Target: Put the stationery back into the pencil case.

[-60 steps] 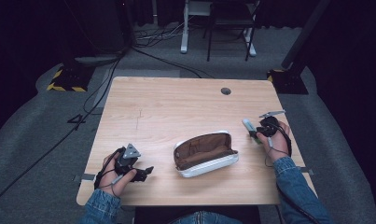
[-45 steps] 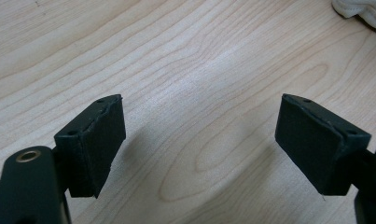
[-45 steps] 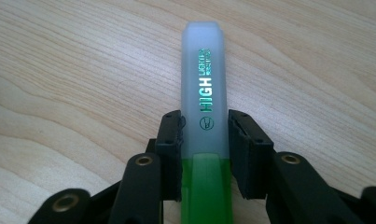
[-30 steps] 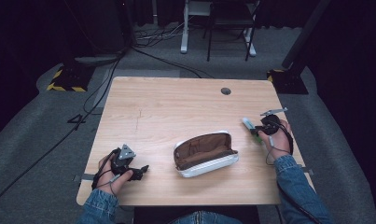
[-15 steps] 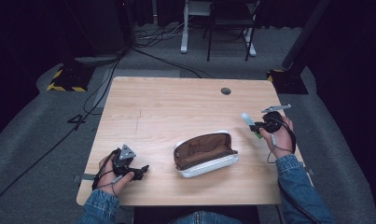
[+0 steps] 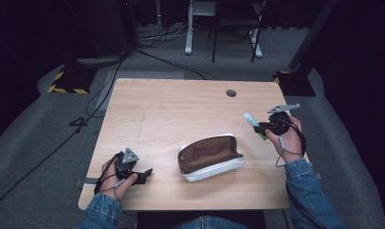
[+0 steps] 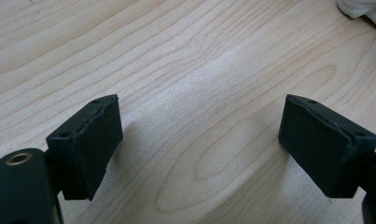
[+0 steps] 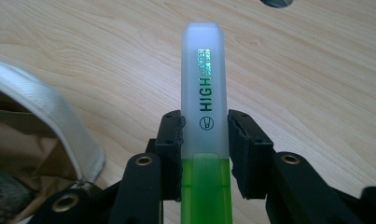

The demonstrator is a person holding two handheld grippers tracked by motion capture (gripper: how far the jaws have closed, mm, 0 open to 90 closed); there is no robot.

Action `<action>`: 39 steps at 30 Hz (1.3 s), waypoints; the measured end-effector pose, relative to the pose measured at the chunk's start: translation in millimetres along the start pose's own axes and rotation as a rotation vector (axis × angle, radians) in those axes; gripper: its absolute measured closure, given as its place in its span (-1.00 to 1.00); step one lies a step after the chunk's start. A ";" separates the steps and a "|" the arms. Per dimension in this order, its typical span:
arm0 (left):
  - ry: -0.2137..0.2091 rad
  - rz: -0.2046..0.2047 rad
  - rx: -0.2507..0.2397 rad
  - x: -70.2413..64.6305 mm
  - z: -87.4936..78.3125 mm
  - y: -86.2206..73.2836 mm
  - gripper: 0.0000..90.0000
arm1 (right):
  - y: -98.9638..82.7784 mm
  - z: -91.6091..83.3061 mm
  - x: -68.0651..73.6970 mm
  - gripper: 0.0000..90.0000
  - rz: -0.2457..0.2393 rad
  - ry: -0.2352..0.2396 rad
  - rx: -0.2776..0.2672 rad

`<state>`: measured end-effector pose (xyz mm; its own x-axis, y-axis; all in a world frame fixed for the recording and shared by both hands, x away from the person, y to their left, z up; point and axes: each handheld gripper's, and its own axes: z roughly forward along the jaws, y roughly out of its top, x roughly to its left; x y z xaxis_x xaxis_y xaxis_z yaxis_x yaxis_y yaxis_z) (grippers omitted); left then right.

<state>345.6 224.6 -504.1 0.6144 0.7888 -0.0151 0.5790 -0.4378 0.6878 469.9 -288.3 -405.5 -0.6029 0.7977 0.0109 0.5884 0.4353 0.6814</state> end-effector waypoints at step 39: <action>-0.005 0.005 0.008 0.3 2.1 1.7 -0.79 | 32.2 -39.3 98.0 0.49 -0.293 0.241 -0.003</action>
<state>347.9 223.2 -504.4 0.6202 0.7843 -0.0149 0.5801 -0.4458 0.6817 408.6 -212.5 -353.7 -0.8552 0.5182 -0.0129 0.3708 0.6291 0.6832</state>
